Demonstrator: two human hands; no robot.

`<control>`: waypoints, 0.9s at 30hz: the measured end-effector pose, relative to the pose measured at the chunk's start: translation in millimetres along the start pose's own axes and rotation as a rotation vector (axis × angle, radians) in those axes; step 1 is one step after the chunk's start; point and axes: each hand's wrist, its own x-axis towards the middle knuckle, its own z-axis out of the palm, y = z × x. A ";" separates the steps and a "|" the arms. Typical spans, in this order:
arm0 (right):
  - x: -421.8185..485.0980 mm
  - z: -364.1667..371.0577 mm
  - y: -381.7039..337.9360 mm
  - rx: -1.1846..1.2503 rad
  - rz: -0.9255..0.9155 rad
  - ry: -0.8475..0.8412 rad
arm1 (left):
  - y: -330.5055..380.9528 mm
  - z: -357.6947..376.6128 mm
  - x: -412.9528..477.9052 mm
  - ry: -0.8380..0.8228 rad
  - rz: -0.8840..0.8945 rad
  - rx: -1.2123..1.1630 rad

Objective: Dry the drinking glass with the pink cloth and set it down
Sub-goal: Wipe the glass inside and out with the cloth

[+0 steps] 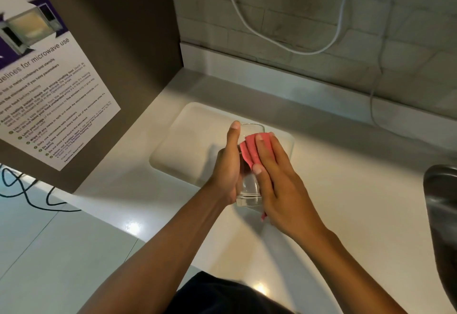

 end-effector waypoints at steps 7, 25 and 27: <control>13.1 -9.4 2.4 0.102 0.097 0.053 | -6.4 2.9 -8.9 -0.030 -0.068 -0.031; -11.7 1.4 3.7 0.200 0.130 -0.023 | 2.9 -2.9 -11.9 0.021 -0.040 -0.036; -0.5 -3.3 2.3 0.230 0.190 -0.013 | -1.7 0.8 -15.5 0.027 -0.039 -0.023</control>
